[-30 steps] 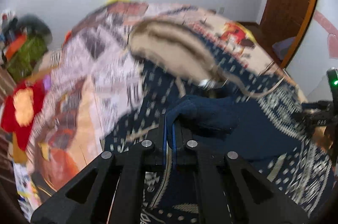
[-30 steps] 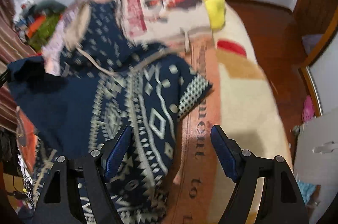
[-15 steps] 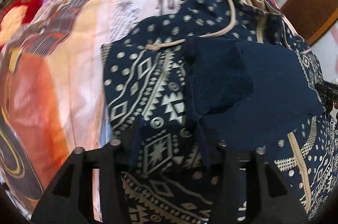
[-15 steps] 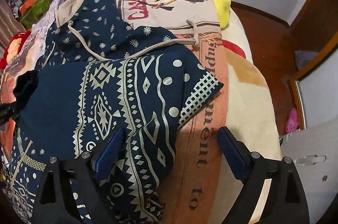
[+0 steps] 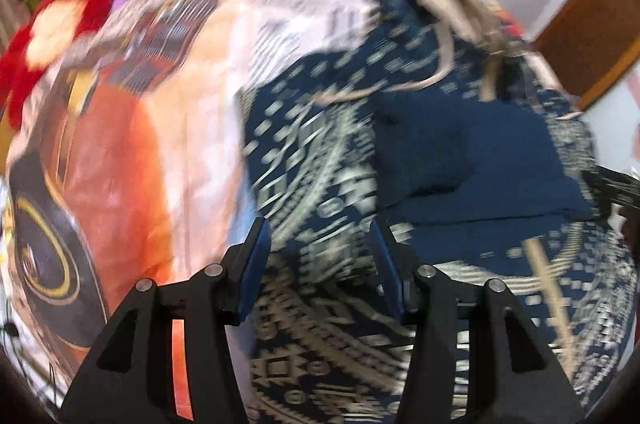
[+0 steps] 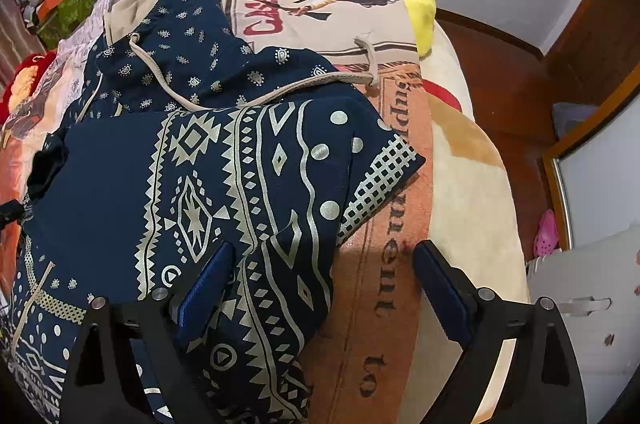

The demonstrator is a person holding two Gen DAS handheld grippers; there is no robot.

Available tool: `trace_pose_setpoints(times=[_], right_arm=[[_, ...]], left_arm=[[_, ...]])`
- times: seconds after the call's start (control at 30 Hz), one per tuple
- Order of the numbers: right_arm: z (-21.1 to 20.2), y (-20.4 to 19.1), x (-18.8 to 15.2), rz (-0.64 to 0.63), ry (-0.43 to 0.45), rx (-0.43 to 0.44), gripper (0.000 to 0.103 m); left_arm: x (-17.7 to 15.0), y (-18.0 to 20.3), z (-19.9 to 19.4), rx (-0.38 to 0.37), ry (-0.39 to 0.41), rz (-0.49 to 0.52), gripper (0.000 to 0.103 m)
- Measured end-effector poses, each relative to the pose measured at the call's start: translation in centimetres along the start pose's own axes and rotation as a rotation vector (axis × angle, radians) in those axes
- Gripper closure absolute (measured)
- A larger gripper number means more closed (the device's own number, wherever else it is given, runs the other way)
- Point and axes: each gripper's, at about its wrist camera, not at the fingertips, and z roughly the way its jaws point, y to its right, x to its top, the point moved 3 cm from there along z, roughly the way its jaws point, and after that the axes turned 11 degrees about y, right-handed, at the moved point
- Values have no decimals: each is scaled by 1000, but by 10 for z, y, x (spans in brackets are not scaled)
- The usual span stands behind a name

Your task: Fold large clothes

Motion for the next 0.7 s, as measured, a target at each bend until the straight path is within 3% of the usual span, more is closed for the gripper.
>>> trace_pose_setpoints(times=[0.1,0.27,0.4,0.53,0.57,0.7], right_arm=[[-1,-1,0,3,1,-4,12],[-6,-6,-2,-14,11,4,12],[-4,-5,-2,-4,7,18,12],[-3,-4,-2,0,10,30,12],[-3,-3,-2,0,10,32,12],[-3,-3,-1,-1,16,34,12]], left_arm=[[9,32,2,-16,7,93,44],[18,79,46,-31,-49,183,44],[21,106,64,-14,-27,245,45],[26,108,76,85,-1,291,86],[27,106,74,89,14,299,92],[38,89,52,110,86,266,98]])
